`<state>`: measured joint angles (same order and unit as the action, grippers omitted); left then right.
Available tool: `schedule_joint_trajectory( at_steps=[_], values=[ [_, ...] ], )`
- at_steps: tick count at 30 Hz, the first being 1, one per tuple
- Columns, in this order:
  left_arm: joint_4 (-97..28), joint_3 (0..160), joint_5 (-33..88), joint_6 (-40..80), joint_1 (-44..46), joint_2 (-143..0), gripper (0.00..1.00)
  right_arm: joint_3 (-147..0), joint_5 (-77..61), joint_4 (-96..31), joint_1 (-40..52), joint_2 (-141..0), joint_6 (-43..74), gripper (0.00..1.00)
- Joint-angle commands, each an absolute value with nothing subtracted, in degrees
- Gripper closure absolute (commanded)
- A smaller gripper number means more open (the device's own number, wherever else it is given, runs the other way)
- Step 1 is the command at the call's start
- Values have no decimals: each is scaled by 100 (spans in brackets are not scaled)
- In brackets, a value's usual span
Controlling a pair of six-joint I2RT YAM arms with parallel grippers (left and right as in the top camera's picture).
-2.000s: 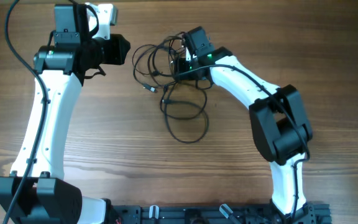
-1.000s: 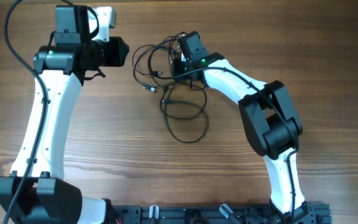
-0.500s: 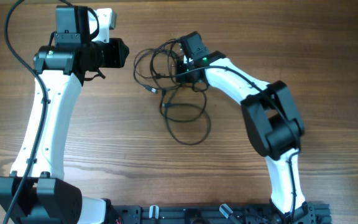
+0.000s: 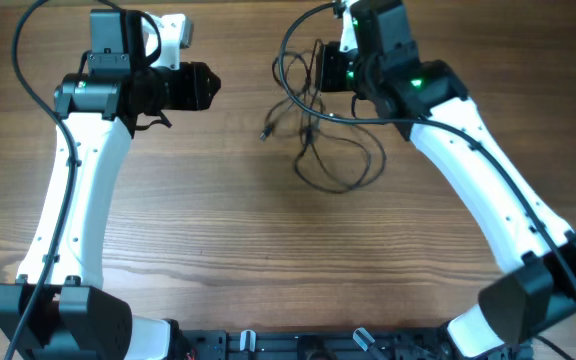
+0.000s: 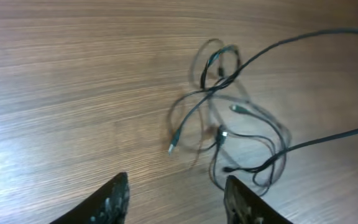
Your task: Untangle cables
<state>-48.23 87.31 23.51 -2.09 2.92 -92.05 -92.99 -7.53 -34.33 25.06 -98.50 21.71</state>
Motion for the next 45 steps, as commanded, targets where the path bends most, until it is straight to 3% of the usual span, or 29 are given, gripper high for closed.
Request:
schedule_joint_trajectory(
  at_steps=[1, 16, 32, 34, 37, 45],
  values=[
    [-4740, 8803, 3157, -607, 342, -9452, 47, -9336, -1223, -3415, 2526, -9365, 2082, 95],
    [-3944, 8803, 3618, -714, 1234, -10578, 48, -9690, -867, -3610, 2526, -8073, 2078, 95],
    [-3315, 8799, 3642, -731, 1981, -11327, 45, -9692, -624, -4125, 2523, -7894, 1951, 95],
    [-3291, 8799, 3640, -729, 2040, -11325, 57, -9692, -473, -4169, 2523, -7896, 1951, 95],
    [-3336, 8799, 3638, -727, 2040, -11327, 96, -9692, -425, -4195, 2523, -7894, 1951, 96],
    [-3382, 8799, 3590, -729, 2040, -11327, 96, -9692, -425, -4191, 2523, -7896, 1953, 95]
  ],
)
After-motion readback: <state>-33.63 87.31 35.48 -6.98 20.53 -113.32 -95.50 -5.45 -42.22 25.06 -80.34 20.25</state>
